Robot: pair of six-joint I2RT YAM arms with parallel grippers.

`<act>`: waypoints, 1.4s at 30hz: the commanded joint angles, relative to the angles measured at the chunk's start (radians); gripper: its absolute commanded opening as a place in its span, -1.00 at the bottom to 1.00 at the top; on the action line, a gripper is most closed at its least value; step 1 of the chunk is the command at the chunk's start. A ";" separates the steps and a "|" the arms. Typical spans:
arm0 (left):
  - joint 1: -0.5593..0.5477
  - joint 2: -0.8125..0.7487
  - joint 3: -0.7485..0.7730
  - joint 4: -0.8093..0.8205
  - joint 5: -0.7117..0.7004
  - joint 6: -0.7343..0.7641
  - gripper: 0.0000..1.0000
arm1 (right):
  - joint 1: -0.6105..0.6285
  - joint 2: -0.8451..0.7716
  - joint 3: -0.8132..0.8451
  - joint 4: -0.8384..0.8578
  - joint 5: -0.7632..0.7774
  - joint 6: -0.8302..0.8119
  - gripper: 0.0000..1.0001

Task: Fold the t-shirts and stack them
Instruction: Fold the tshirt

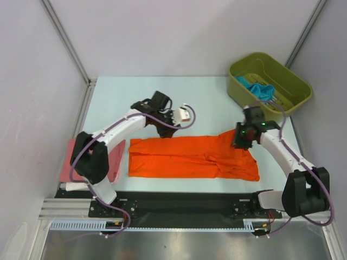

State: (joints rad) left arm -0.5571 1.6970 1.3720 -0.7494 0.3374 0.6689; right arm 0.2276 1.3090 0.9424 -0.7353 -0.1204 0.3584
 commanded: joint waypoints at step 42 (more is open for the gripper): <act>-0.386 0.337 0.194 0.303 0.264 -0.424 -0.99 | -0.277 -0.195 -0.199 0.016 0.001 0.169 -1.00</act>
State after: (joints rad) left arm -0.9405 2.0689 1.5135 -0.4164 0.5552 0.2371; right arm -0.0463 1.1778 0.6815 -0.6765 -0.1379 0.5049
